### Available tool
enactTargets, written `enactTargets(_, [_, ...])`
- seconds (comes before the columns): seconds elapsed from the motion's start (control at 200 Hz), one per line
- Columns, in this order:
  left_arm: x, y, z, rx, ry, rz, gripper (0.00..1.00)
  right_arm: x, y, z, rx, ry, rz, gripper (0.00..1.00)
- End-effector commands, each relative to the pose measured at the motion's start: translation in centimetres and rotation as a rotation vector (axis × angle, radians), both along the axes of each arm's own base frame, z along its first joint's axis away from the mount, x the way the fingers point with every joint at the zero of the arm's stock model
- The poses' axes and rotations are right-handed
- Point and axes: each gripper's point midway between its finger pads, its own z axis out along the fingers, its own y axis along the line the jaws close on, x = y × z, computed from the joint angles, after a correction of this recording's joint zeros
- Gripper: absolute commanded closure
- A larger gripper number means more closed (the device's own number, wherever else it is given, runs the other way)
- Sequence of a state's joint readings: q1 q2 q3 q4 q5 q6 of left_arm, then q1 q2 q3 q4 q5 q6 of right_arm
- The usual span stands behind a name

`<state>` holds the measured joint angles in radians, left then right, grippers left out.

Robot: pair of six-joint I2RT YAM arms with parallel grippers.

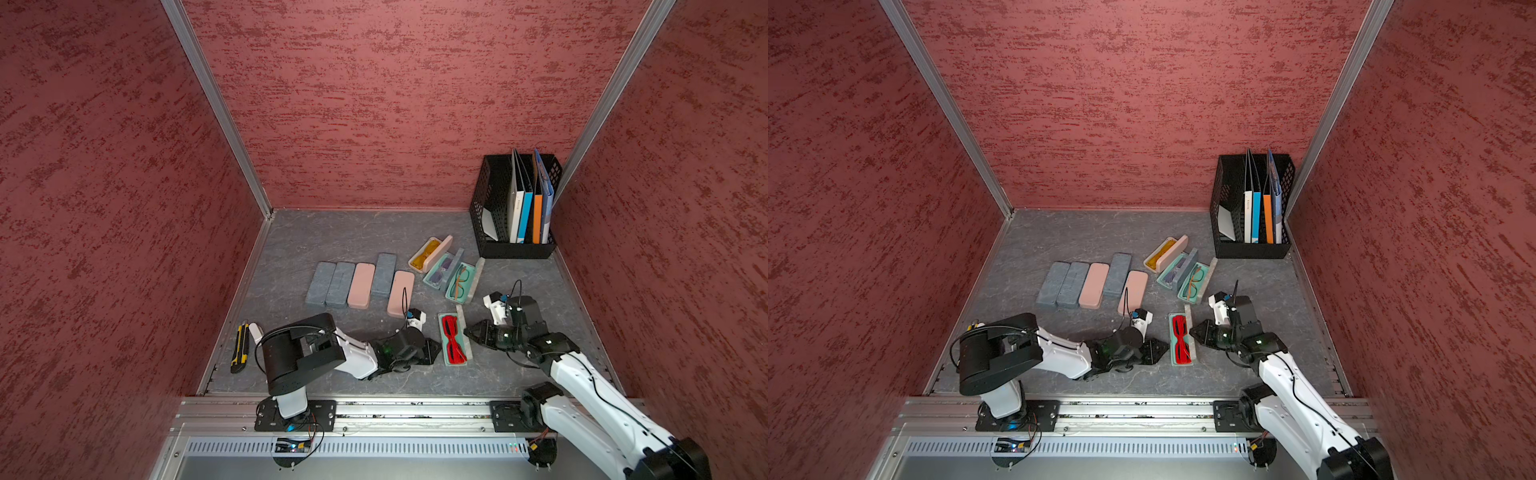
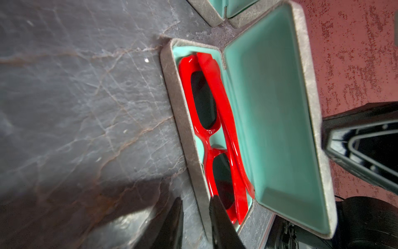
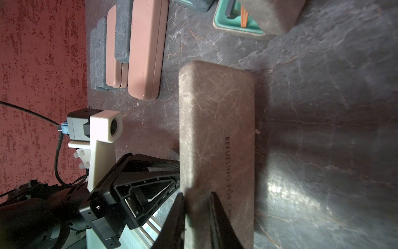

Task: Close the glasses case
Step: Close the glasses case at the center of the board.

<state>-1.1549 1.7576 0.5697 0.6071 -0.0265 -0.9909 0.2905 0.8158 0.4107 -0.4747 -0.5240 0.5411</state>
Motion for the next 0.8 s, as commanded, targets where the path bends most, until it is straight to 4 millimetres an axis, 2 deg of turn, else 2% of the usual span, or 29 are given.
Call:
enactTargets(0.0, [0.29,-0.69,0.3,-0.016,-0.013,-0.01,0.76,0.01,-0.1,-0.55,-0.003,0.0,0.006,0.79])
enactTargets(0.25, [0.22,-1.42,0.07,-0.022,-0.006,-0.034,0.76,0.0,0.14,-0.5,0.005,-0.003,0.023,0.8])
enactTargets(0.796, [0.28,-1.66,-0.26,-0.009,-0.001,-0.046,0.76,-0.2,0.4,-0.85,0.014,0.01,0.036,0.8])
